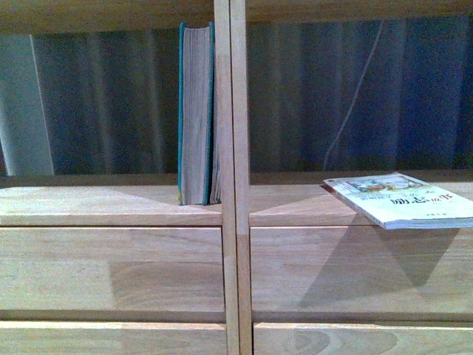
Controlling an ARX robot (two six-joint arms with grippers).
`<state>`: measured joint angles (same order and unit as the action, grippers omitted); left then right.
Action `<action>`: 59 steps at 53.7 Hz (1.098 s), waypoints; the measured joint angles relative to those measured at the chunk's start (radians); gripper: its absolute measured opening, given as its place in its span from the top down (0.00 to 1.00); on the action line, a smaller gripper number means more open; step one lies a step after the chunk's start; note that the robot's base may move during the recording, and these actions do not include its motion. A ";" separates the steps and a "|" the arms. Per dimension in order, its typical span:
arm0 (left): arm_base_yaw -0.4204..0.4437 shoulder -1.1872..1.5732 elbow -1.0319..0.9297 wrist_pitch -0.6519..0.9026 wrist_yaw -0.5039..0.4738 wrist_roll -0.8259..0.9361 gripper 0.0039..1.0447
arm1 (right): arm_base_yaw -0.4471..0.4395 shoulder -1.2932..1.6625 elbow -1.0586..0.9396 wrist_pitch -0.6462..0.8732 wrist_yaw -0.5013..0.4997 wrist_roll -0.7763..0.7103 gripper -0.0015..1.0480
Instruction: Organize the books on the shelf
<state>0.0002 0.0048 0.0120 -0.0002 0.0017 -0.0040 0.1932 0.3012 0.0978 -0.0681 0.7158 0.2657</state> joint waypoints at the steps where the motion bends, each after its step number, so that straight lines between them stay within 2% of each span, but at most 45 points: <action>1: 0.000 0.000 0.000 0.000 0.000 0.000 0.07 | 0.000 0.033 0.008 0.008 0.055 0.020 0.07; 4: 0.000 0.000 0.000 0.000 -0.003 0.000 0.07 | -0.008 0.101 0.032 0.016 0.120 0.086 0.07; 8: 0.000 0.000 0.000 0.000 -0.002 0.000 0.07 | -0.016 0.179 0.078 0.037 0.091 0.143 0.07; 12: 0.000 0.000 0.000 0.000 -0.002 0.000 0.07 | -0.034 0.264 0.130 0.039 0.023 0.212 0.07; 23: 0.000 0.000 0.000 0.000 -0.002 0.000 0.07 | -0.072 0.576 0.308 0.045 -0.241 0.466 0.07; 30: 0.000 0.000 0.000 0.000 -0.002 0.000 0.07 | -0.077 0.712 0.391 0.090 -0.323 0.537 0.07; 59: 0.000 0.000 0.000 0.000 -0.002 0.000 0.07 | -0.033 1.106 0.713 0.197 -0.381 0.769 0.07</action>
<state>0.0002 0.0048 0.0120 -0.0002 -0.0002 -0.0040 0.1604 1.4067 0.8112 0.1291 0.3351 1.0351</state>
